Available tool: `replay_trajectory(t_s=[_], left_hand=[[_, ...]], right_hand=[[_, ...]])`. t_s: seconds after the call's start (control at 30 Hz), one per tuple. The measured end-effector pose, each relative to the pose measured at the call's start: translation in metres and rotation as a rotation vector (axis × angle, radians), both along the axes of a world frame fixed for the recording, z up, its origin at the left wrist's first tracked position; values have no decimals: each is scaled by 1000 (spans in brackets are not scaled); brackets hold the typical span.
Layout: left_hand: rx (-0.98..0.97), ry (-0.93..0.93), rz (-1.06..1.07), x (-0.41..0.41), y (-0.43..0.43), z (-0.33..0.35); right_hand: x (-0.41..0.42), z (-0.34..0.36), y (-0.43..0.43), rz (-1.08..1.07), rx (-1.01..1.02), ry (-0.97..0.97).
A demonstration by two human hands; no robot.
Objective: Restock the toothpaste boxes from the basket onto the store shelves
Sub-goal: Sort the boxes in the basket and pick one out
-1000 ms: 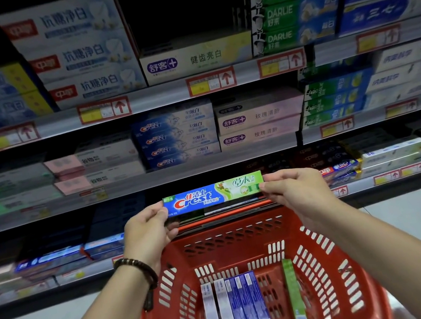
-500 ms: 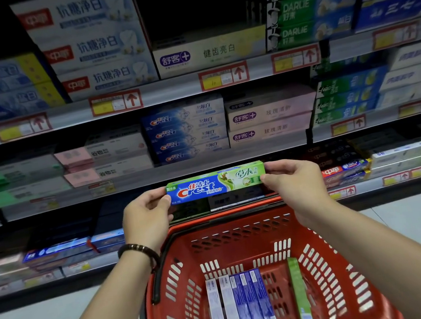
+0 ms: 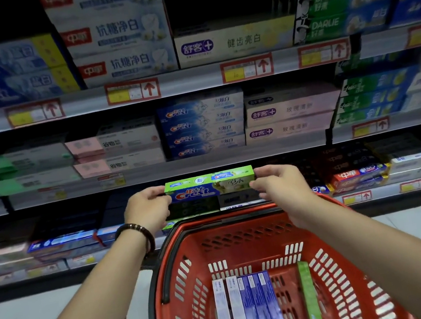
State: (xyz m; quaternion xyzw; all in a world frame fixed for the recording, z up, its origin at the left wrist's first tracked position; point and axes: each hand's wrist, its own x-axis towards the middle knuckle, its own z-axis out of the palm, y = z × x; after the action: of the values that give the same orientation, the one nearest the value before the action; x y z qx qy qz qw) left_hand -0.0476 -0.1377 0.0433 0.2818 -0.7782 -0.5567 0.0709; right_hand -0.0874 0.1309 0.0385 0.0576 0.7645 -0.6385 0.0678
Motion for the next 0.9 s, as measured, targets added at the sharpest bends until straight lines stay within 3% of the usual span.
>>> replay_trajectory(t_s=[0.17,0.53,0.9], left_hand=[[-98,-89,-20,-15,-19,-12],[15,-203,-2,-64,-53,-48],[9,-283,19,-103,-85,-102]], right_hand=[[-21,-16,-20,38,43,-40],[-75,-52,-58,116,163,-141],[-121,-97,-85,191,303,-181]])
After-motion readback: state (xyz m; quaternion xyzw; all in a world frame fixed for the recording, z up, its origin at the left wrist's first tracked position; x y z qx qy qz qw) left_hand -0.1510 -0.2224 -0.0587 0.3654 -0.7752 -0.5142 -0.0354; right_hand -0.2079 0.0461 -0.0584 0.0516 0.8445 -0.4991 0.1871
